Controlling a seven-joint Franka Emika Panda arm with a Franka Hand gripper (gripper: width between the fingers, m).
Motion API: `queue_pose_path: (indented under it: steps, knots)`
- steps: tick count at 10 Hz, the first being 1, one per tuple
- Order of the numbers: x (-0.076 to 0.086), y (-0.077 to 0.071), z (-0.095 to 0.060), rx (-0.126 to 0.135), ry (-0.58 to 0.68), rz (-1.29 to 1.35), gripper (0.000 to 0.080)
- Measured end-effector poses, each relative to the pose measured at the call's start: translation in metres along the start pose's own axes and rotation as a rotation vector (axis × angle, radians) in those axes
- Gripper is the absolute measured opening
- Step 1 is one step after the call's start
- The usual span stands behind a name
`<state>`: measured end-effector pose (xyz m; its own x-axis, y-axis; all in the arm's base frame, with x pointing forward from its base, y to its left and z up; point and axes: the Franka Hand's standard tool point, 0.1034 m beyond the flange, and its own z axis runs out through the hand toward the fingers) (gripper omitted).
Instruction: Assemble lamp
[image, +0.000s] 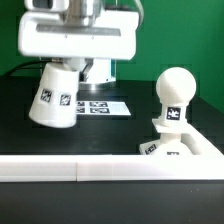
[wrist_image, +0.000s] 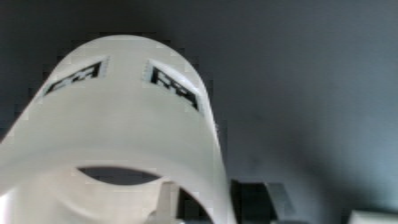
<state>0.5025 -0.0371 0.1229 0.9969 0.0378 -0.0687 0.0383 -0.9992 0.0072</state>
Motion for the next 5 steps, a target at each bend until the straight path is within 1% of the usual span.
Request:
queue_pose_path:
  steps: [1,2,3,4,5]
  knots:
    - [0.013,-0.008,-0.016,0.007,-0.005,0.009,0.0044]
    - [0.031,-0.010,-0.035,0.011,-0.001,0.012,0.0044]
    - [0.039,-0.010,-0.044,0.012,-0.010,0.012,0.0044]
    - [0.042,-0.009,-0.044,0.009,-0.003,0.010,0.0044]
    - [0.041,-0.009,-0.043,0.009,-0.006,0.010,0.0044]
